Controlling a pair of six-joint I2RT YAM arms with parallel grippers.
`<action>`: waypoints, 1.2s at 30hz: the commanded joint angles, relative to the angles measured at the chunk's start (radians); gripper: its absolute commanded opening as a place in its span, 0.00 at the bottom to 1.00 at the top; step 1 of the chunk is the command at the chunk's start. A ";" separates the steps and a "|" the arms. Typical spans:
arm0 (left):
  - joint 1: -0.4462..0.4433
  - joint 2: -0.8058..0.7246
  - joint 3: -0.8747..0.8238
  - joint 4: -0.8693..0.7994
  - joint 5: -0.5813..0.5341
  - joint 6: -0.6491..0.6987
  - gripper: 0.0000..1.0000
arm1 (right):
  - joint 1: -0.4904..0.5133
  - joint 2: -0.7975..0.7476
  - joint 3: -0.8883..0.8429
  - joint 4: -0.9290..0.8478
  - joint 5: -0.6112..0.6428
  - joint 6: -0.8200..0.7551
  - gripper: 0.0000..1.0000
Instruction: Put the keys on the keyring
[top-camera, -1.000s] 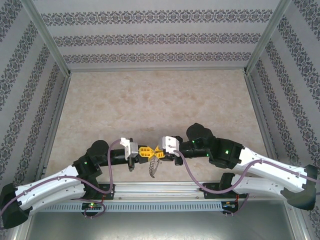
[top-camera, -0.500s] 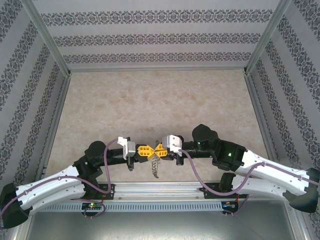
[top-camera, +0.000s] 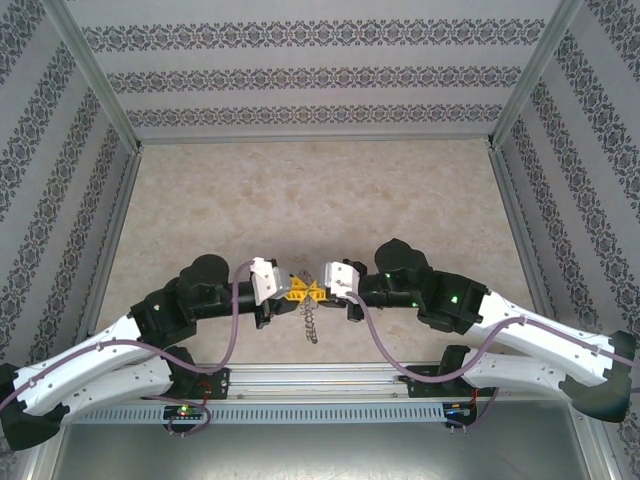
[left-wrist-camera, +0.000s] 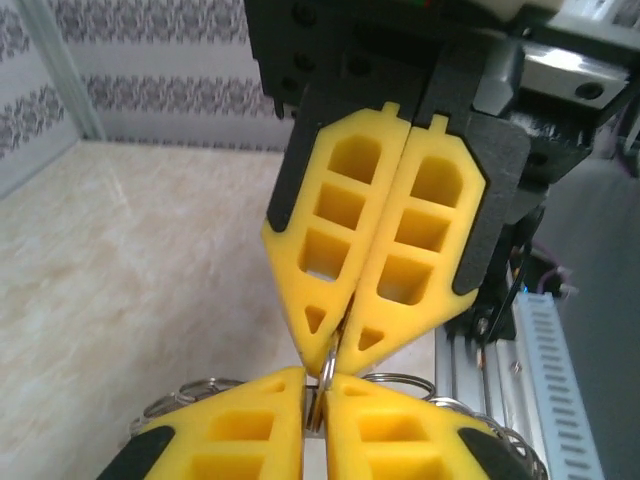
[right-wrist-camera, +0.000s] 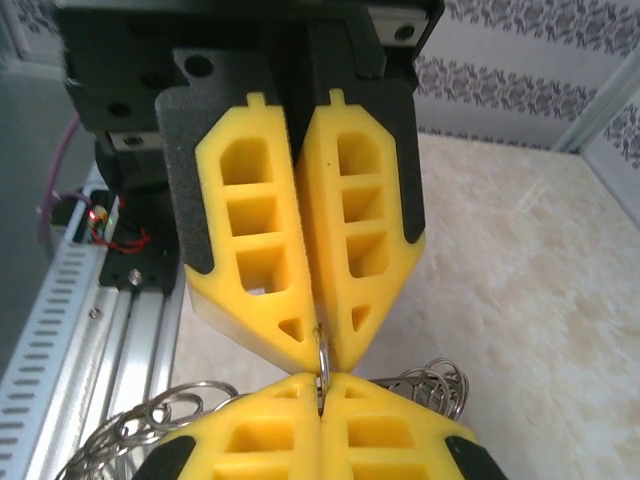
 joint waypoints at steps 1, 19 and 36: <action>-0.026 0.042 0.062 -0.147 -0.006 0.108 0.00 | 0.009 0.056 0.044 -0.074 0.030 -0.055 0.00; -0.030 -0.157 -0.194 0.460 0.152 -0.096 0.00 | 0.004 -0.037 -0.055 0.075 -0.055 0.039 0.16; -0.029 -0.074 -0.074 0.060 0.055 0.025 0.19 | -0.009 -0.047 -0.031 0.036 -0.019 0.007 0.00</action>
